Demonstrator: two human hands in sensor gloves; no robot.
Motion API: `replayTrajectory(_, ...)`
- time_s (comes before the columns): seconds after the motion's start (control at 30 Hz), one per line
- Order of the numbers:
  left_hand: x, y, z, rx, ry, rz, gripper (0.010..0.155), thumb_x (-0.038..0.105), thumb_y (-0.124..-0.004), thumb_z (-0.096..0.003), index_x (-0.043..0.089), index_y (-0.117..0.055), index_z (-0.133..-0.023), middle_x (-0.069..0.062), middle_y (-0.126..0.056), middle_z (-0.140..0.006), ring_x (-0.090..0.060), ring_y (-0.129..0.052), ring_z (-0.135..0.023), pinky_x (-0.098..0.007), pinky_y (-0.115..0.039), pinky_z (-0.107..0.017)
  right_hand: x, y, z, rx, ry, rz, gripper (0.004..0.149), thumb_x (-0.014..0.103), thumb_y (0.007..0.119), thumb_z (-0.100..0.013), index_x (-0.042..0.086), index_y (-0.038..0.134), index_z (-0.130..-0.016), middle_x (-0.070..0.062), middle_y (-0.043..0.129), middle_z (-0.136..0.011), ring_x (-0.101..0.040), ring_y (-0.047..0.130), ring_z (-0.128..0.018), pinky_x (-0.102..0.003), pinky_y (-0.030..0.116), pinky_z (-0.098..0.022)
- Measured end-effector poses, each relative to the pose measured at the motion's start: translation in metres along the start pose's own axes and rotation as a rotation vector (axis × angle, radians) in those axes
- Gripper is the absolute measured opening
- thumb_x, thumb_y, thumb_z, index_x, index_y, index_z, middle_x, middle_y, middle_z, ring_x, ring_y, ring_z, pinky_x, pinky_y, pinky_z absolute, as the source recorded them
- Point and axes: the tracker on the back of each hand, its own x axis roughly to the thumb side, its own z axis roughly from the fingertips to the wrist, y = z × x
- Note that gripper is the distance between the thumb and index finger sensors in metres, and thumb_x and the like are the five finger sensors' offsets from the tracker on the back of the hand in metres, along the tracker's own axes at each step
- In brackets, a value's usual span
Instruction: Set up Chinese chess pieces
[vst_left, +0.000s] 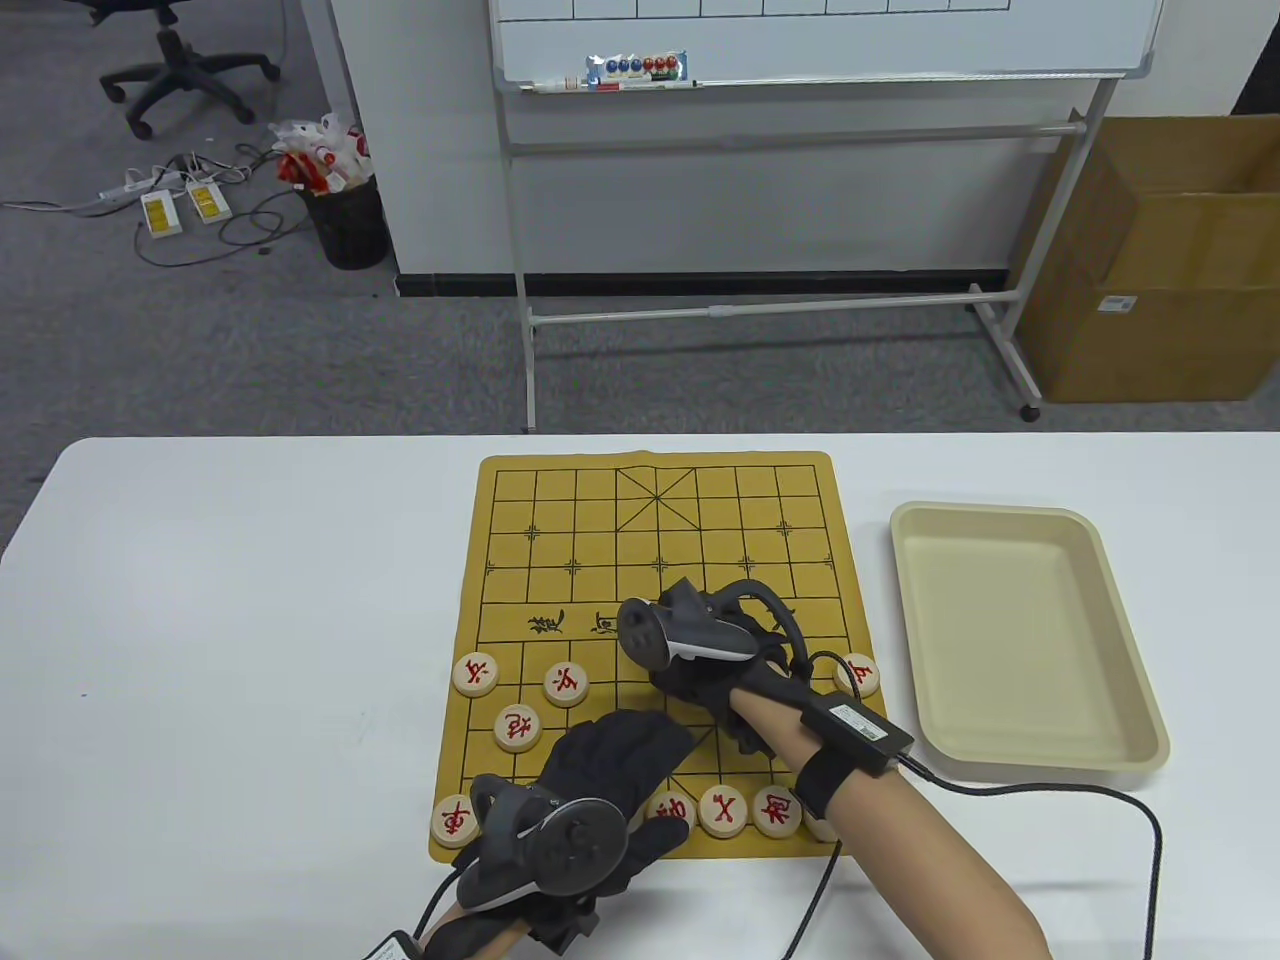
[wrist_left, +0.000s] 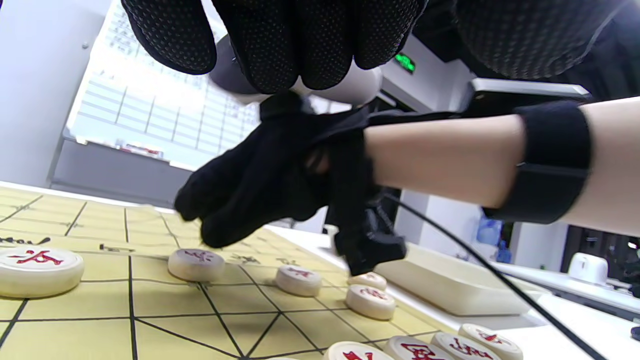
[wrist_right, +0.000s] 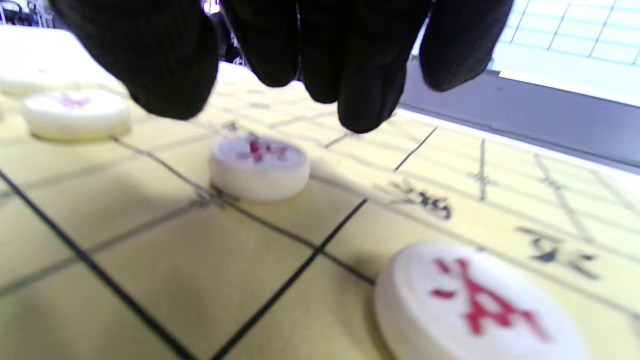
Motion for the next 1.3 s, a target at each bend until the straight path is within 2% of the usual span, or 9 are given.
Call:
replayTrajectory(0.13,-0.003,0.001,0.0,0.009,0.014,-0.002,0.078,0.06,-0.073,-0.0348,0.031,-0.055,-0.105,0.001,-0.063,-0.113,-0.024,-0.069,-0.105,-0.055,-0.064,-0.076,-0.01,-0.027,0.043,-0.08,0.014,-0.063,0.079,0.049,0.08,-0.044,0.016,0.054,-0.111,-0.016,0.062,-0.113,-0.036,0.08,-0.097,-0.059,0.062,-0.074)
replayTrajectory(0.3,-0.008,0.005,0.0,0.023,0.034,-0.006,0.078,0.06,-0.073,-0.0348,0.031,-0.054,-0.106,0.002,-0.063,-0.113,-0.024,-0.069,-0.106,-0.055,-0.064,-0.076,-0.027,-0.05,0.113,-0.191,0.023,-0.169,0.08,0.049,0.08,-0.044,0.015,0.054,-0.112,-0.017,0.062,-0.113,-0.038,0.079,-0.098,-0.06,0.061,-0.073)
replayTrajectory(0.43,-0.012,0.007,-0.001,0.031,0.052,-0.009,0.078,0.06,-0.073,-0.0348,0.031,-0.054,-0.106,0.001,-0.063,-0.113,-0.024,-0.069,-0.106,-0.055,-0.064,-0.076,-0.038,-0.054,0.156,-0.223,0.031,-0.236,0.079,0.048,0.081,-0.045,0.015,0.056,-0.111,-0.017,0.064,-0.113,-0.038,0.079,-0.098,-0.06,0.062,-0.073)
replayTrajectory(0.57,-0.014,0.007,-0.001,0.034,0.062,-0.013,0.078,0.06,-0.073,-0.0348,0.031,-0.054,-0.105,0.002,-0.063,-0.113,-0.024,-0.069,-0.105,-0.055,-0.064,-0.076,-0.043,-0.047,0.186,-0.225,0.043,-0.257,0.079,0.049,0.08,-0.045,0.015,0.055,-0.111,-0.017,0.064,-0.113,-0.039,0.079,-0.098,-0.06,0.062,-0.073)
replayTrajectory(0.7,-0.015,0.007,-0.001,0.027,0.068,-0.018,0.079,0.06,-0.073,-0.0347,0.031,-0.054,-0.106,0.002,-0.063,-0.113,-0.024,-0.069,-0.105,-0.055,-0.064,-0.076,-0.041,-0.034,0.203,-0.247,0.036,-0.322,0.079,0.049,0.08,-0.045,0.014,0.055,-0.111,-0.017,0.063,-0.113,-0.04,0.078,-0.098,-0.06,0.062,-0.073)
replayTrajectory(0.83,-0.014,0.003,-0.001,0.007,0.065,-0.022,0.079,0.06,-0.073,-0.0348,0.031,-0.054,-0.106,0.001,-0.062,-0.113,-0.025,-0.068,-0.106,-0.056,-0.064,-0.076,-0.033,-0.02,0.21,-0.248,0.008,-0.342,0.079,0.049,0.08,-0.046,0.015,0.054,-0.112,-0.018,0.062,-0.114,-0.04,0.077,-0.099,-0.06,0.061,-0.073)
replayTrajectory(0.97,-0.01,-0.004,-0.001,-0.024,0.053,-0.03,0.081,0.061,-0.072,-0.0348,0.03,-0.051,-0.107,0.0,-0.059,-0.114,-0.026,-0.066,-0.107,-0.056,-0.063,-0.077,-0.025,-0.002,0.214,-0.307,-0.013,-0.377,0.081,0.05,0.079,-0.045,0.015,0.052,-0.113,-0.018,0.058,-0.116,-0.042,0.072,-0.103,-0.061,0.059,-0.074)
replayTrajectory(1.3,0.003,-0.013,-0.001,-0.085,0.006,-0.044,0.082,0.061,-0.069,-0.036,0.028,-0.048,-0.108,-0.001,-0.055,-0.116,-0.027,-0.062,-0.109,-0.058,-0.059,-0.077,-0.019,0.005,0.228,-0.34,-0.041,-0.378,0.085,0.052,0.077,-0.046,0.014,0.045,-0.114,-0.019,0.055,-0.117,-0.044,0.067,-0.105,-0.062,0.056,-0.074)
